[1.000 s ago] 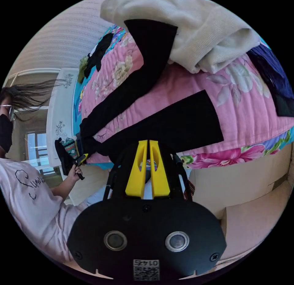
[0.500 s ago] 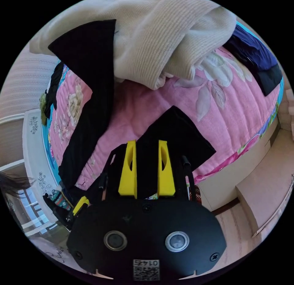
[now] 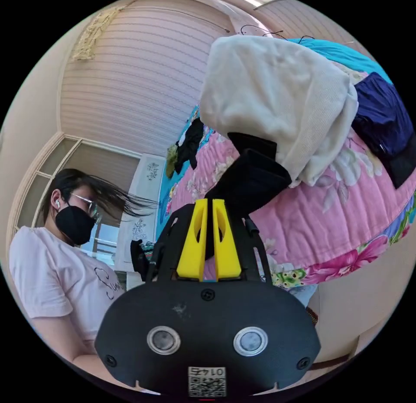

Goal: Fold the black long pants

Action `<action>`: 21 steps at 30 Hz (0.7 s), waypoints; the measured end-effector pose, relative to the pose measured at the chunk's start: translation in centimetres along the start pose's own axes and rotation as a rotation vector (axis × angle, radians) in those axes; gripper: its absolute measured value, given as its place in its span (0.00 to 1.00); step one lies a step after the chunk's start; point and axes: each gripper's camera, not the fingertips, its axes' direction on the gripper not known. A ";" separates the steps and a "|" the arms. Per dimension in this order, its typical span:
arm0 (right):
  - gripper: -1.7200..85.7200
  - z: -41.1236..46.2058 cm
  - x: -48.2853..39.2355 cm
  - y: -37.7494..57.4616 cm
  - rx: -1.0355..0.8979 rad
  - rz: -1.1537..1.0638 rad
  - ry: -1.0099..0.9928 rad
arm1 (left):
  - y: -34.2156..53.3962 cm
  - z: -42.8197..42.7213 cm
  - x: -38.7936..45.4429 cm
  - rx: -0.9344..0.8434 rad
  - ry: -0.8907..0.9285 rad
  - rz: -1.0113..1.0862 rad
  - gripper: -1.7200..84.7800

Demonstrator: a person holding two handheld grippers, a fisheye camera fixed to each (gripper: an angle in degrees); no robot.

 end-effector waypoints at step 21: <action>0.02 -3.8 12.9 7.9 -0.170 0.292 0.215 | 0.5 6.0 5.5 -0.343 -0.128 0.217 0.04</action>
